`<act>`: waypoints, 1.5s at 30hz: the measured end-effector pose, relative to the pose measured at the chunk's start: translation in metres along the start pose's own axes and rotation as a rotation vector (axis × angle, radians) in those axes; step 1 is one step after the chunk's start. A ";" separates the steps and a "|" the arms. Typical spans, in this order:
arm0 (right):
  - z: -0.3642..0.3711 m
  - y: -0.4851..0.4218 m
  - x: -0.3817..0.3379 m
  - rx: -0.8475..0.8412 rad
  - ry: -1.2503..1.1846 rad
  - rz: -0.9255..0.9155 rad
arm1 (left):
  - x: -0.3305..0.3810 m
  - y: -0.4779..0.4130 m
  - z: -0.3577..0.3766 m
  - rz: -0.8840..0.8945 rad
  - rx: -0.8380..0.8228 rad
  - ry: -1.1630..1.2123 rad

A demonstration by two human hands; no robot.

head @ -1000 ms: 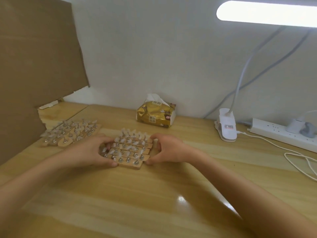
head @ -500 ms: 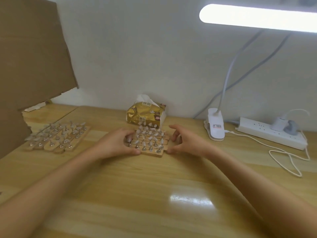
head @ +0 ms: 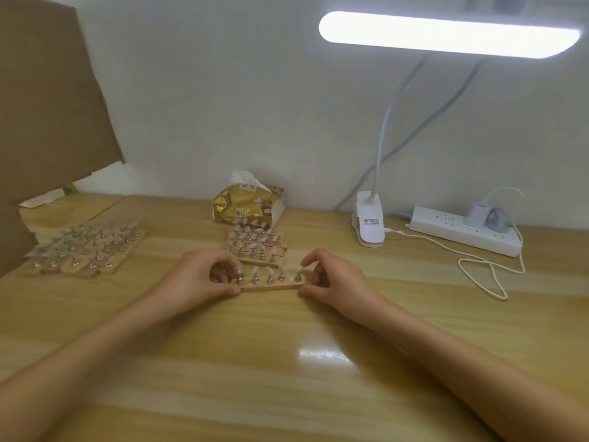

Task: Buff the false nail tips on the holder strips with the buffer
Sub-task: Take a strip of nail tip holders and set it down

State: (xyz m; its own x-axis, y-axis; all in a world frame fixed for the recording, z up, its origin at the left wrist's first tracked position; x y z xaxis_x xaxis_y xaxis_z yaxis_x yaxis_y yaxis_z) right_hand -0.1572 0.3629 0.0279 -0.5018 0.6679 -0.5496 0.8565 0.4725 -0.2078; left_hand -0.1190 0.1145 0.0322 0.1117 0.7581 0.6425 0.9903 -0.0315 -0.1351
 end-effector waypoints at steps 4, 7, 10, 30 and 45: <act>-0.032 0.028 0.024 0.093 0.125 0.038 | 0.047 -0.002 0.038 0.103 -0.073 -0.032; -0.064 0.059 0.050 0.075 0.123 0.147 | 0.087 -0.009 0.066 0.224 -0.138 -0.047; -0.088 0.089 0.071 0.085 0.097 0.199 | 0.120 -0.016 0.092 0.308 -0.176 -0.031; -0.223 0.212 0.211 0.240 0.680 0.632 | 0.120 -0.015 0.122 0.432 -0.134 0.181; -0.104 0.073 0.102 0.190 -0.254 0.220 | 0.127 -0.013 0.119 0.303 -0.168 0.287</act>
State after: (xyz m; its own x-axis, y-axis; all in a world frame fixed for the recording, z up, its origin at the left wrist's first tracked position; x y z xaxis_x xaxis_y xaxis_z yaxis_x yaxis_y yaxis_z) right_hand -0.1584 0.5253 0.0412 -0.2785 0.5663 -0.7757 0.9593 0.2032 -0.1960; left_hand -0.1271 0.2885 0.0259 0.3938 0.4874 0.7793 0.9062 -0.3480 -0.2403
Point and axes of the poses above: each hand's wrist, its own y-axis away from the middle knuckle, its own z-axis out of the palm, x = y × z, the point moved 3 cm from there along -y, towards the middle knuckle, and after that the axes turned 1 degree about x, right-handed, at the moved point
